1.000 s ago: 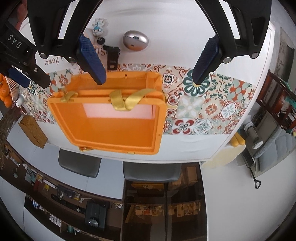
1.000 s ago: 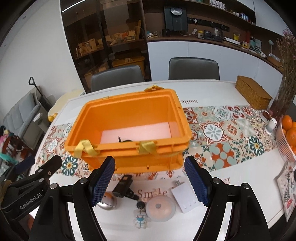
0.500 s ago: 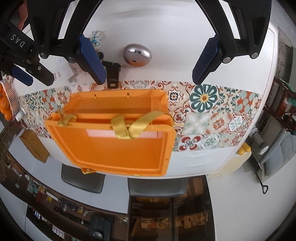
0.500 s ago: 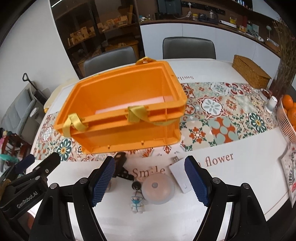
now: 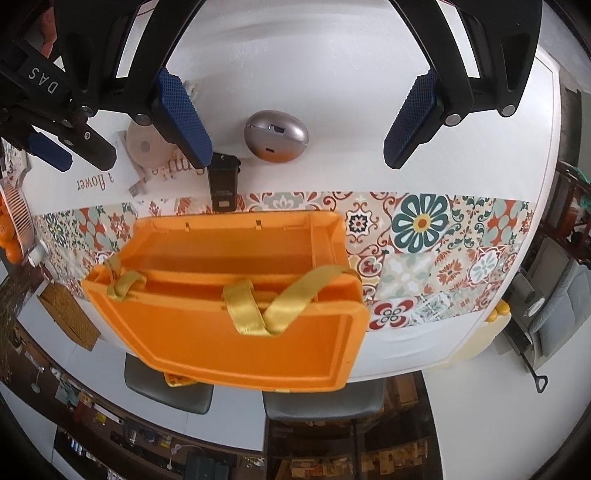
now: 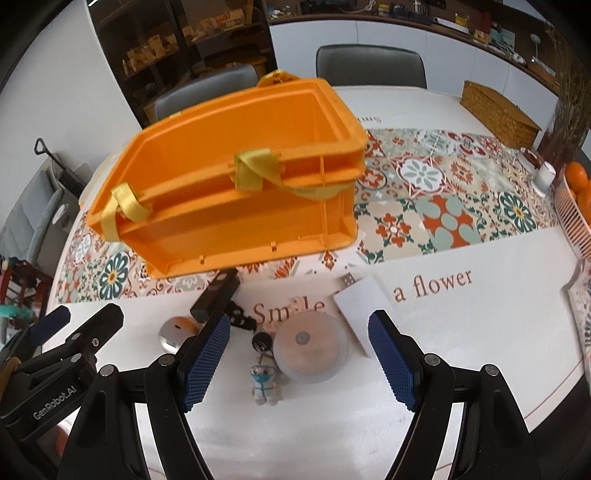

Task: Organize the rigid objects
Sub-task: 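Withdraw both tools from the crate back toward the remaining objects, then grasp the silver speaker with the left tool while the right tool grasps the pink lamp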

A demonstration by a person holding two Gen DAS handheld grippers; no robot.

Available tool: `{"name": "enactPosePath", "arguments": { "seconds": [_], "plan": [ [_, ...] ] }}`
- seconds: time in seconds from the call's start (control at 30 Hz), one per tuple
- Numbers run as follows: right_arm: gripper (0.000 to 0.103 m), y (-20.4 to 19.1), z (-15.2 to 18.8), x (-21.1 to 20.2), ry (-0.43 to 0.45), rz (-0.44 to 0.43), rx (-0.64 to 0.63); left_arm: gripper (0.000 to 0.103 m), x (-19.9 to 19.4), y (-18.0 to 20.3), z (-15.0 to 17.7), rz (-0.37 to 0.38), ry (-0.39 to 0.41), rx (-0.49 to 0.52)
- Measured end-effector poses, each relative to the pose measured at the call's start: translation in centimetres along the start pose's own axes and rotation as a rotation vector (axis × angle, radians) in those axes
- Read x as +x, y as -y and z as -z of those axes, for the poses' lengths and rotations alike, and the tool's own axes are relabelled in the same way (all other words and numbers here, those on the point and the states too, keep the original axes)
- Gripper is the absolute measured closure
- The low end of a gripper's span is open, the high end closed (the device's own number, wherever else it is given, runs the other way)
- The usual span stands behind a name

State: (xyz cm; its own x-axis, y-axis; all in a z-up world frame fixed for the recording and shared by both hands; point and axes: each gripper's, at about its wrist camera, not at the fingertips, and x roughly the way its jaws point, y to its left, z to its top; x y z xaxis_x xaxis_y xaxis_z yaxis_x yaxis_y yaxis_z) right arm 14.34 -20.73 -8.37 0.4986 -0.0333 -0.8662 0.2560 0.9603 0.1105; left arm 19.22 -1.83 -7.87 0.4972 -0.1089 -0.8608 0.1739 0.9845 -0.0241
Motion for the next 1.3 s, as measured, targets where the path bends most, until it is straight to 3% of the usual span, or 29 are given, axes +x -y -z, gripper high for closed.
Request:
{"name": "enactPosePath", "arguments": {
  "seconds": [1.3],
  "plan": [
    [0.025,1.7,2.9,7.7,-0.175,-0.039,0.092,0.008,6.9,0.6,2.4,0.043,-0.157,0.033]
  ]
}}
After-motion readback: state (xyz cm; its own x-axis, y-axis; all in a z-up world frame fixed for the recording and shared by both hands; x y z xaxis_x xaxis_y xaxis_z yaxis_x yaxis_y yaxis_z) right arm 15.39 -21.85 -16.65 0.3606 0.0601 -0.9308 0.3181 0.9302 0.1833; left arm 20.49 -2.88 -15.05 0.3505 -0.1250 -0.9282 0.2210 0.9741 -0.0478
